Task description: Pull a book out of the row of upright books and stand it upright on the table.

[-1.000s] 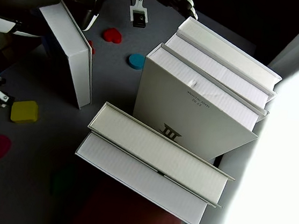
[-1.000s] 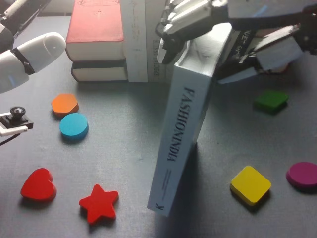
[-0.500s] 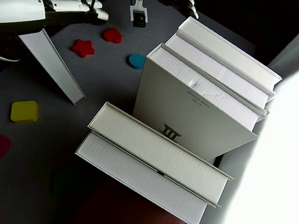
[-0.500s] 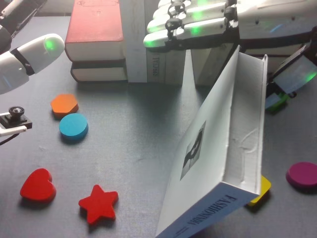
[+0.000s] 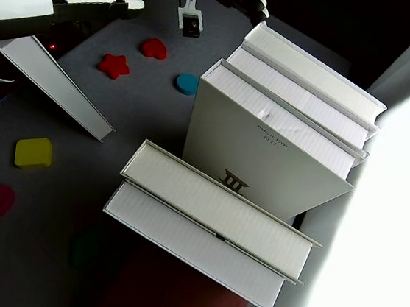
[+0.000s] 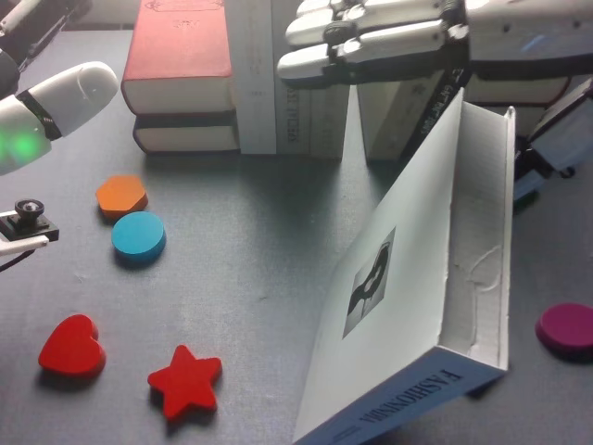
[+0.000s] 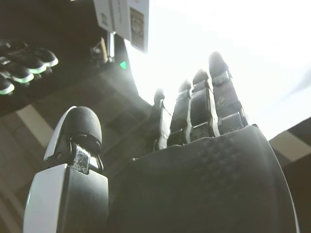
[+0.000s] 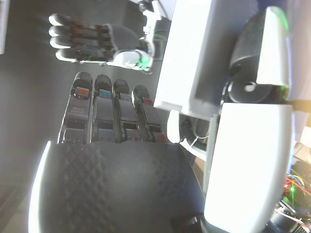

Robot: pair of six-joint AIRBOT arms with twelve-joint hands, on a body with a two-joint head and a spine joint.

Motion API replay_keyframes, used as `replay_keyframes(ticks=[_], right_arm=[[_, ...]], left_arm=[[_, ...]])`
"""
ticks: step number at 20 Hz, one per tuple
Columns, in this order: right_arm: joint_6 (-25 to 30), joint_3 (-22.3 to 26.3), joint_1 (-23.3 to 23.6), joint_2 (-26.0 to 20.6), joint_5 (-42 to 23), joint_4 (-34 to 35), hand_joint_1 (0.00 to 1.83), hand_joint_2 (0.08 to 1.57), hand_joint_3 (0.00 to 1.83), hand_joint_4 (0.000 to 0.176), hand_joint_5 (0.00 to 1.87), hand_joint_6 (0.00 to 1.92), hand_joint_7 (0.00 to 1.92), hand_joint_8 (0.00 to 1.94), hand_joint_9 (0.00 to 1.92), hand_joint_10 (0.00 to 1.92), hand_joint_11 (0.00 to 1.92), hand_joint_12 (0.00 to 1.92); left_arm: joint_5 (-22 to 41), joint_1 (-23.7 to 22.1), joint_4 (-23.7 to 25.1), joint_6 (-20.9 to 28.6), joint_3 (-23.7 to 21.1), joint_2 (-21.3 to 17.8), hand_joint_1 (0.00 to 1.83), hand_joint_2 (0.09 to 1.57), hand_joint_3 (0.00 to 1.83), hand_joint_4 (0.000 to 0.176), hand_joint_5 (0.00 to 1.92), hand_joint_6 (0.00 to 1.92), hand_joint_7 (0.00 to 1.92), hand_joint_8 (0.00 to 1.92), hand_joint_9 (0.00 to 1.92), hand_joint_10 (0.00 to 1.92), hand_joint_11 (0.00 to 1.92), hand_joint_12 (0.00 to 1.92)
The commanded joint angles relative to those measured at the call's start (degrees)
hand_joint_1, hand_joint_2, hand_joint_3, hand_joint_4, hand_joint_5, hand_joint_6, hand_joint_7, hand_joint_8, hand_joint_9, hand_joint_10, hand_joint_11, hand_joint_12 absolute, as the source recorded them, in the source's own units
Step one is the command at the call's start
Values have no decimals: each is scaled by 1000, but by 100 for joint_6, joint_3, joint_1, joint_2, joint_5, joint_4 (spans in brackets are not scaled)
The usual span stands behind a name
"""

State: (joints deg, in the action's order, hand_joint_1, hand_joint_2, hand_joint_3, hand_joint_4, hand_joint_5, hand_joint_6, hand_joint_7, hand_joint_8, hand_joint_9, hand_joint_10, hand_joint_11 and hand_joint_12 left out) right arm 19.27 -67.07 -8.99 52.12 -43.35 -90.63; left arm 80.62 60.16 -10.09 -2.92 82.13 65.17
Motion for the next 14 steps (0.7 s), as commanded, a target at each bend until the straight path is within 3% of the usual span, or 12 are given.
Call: replay_keyframes(ticks=[1, 2, 3, 4, 6, 8, 9, 10, 11, 12, 13, 14], right_arm=[[-61, 52, 50, -55, -3, 494, 985, 779, 0, 51, 0, 0, 0, 0, 0, 0, 0, 0], [-110, 58, 51, -78, 18, 545, 950, 804, 0, 48, 0, 0, 0, 0, 0, 0, 0, 0], [-213, 52, 51, -94, 38, 681, 928, 819, 0, 43, 0, 0, 0, 0, 0, 0, 0, 0], [-320, 42, 51, -91, 44, 793, 922, 814, 0, 85, 0, 0, 0, 0, 0, 0, 0, 0], [-607, 26, 53, -84, 56, 1087, 993, 770, 0, 87, 0, 0, 0, 0, 0, 0, 0, 0], [-825, -8, 52, -75, 87, 1339, 901, 855, 0, 59, 0, 0, 0, 0, 0, 0, 4, 2], [-859, -26, 52, -81, 109, 1407, 935, 855, 0, 28, 0, 0, 0, 0, 0, 0, 3, 2], [-882, -29, 52, -103, 177, 1423, 977, 842, 0, 35, 0, 0, 0, 0, 0, 0, 0, 0], [-911, -25, 33, -149, 330, 1425, 917, 819, 0, 88, 0, 0, 0, 0, 0, 0, 0, 0], [-929, -28, 6, -183, 467, 1431, 867, 823, 0, 68, 0, 0, 0, 0, 0, 0, 0, 0], [-964, -33, -19, -217, 604, 1450, 846, 849, 0, 28, 0, 0, 0, 0, 0, 0, 0, 0], [-982, -46, -31, -239, 710, 1468, 870, 861, 0, 8, 0, 0, 0, 0, 0, 0, 0, 0]], left_arm=[[708, -29, -138, 40, -6, -22, 265, 1330, 0, 93, 92, 3, 0, 0, 0, 0, 0, 2], [710, -28, -143, 40, -6, -22, 258, 1329, 0, 101, 83, 0, 0, 0, 0, 0, 0, 0], [720, -18, -156, 40, -7, -21, 255, 1329, 0, 97, 81, 0, 0, 0, 0, 0, 0, 0], [727, -8, -168, 40, -11, -21, 239, 1333, 0, 89, 75, 0, 0, 0, 0, 0, 0, 0], [728, -5, -170, 40, -13, -24, 234, 1332, 0, 95, 76, 1, 0, 0, 0, 0, 0, 0], [734, -5, -170, 40, -13, -26, 211, 1328, 0, 100, 69, 2, 0, 0, 0, 0, 0, 0], [734, -5, -170, 40, -14, -26, 218, 1334, 2, 90, 74, 4, 0, 0, 0, 0, 0, 0], [733, -1, -170, 40, -14, -26, 223, 1336, 2, 86, 76, 4, 0, 0, 0, 0, 4, 2], [734, 3, -170, 40, -14, -26, 236, 1334, 1, 88, 82, 6, 0, 0, 0, 0, 0, 0], [738, 7, -173, 40, -14, -26, 240, 1334, 1, 87, 84, 6, 0, 0, 0, 0, 0, 0], [739, 8, -178, 40, -15, -25, 236, 1331, 0, 84, 87, 7, 0, 0, 0, 0, 12, 5], [745, 14, -181, 40, -18, -25, 224, 1331, 0, 83, 83, 4, 0, 0, 0, 0, 11, 6]])
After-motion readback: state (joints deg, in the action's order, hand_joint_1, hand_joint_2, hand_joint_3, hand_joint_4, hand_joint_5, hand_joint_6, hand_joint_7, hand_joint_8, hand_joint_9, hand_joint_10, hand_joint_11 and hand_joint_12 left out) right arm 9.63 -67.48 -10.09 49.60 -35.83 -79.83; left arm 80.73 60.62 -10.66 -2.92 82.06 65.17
